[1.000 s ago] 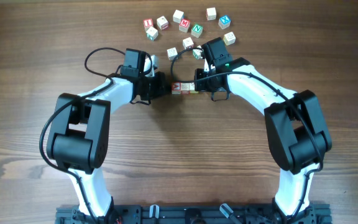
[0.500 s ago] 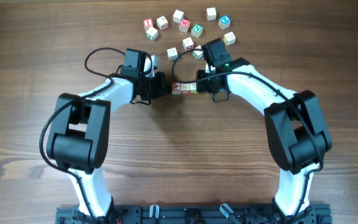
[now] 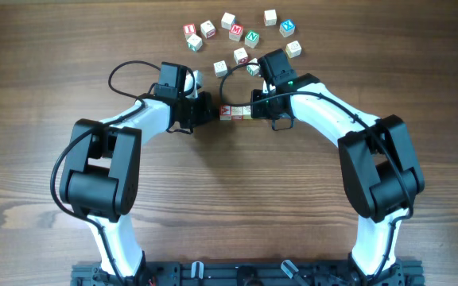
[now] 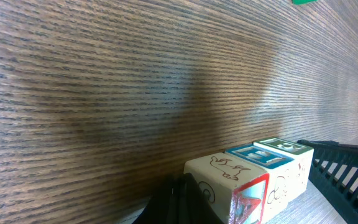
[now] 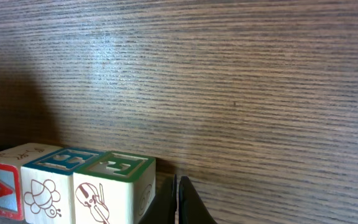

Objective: Form a horizontal line

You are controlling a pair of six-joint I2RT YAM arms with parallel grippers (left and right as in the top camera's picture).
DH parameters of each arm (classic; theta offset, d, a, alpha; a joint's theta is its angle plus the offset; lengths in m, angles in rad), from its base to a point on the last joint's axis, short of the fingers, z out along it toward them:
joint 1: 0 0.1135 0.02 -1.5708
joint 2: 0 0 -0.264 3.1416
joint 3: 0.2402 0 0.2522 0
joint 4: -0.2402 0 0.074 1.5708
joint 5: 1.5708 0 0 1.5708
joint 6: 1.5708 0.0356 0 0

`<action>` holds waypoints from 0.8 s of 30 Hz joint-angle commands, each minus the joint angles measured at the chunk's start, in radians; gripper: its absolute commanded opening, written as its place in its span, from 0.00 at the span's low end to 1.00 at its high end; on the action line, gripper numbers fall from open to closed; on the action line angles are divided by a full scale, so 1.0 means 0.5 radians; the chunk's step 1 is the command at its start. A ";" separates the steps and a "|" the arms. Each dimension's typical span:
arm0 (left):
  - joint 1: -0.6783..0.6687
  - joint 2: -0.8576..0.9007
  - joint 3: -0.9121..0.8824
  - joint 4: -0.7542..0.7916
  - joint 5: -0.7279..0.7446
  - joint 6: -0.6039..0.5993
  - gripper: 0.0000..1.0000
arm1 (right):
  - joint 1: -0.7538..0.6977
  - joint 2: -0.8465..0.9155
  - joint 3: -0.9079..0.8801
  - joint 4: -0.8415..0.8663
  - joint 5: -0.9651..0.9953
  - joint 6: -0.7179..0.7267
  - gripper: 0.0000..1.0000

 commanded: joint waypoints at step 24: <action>0.051 -0.029 -0.012 -0.583 -1.078 -0.153 0.04 | 0.001 0.022 0.048 -0.050 0.180 0.000 0.04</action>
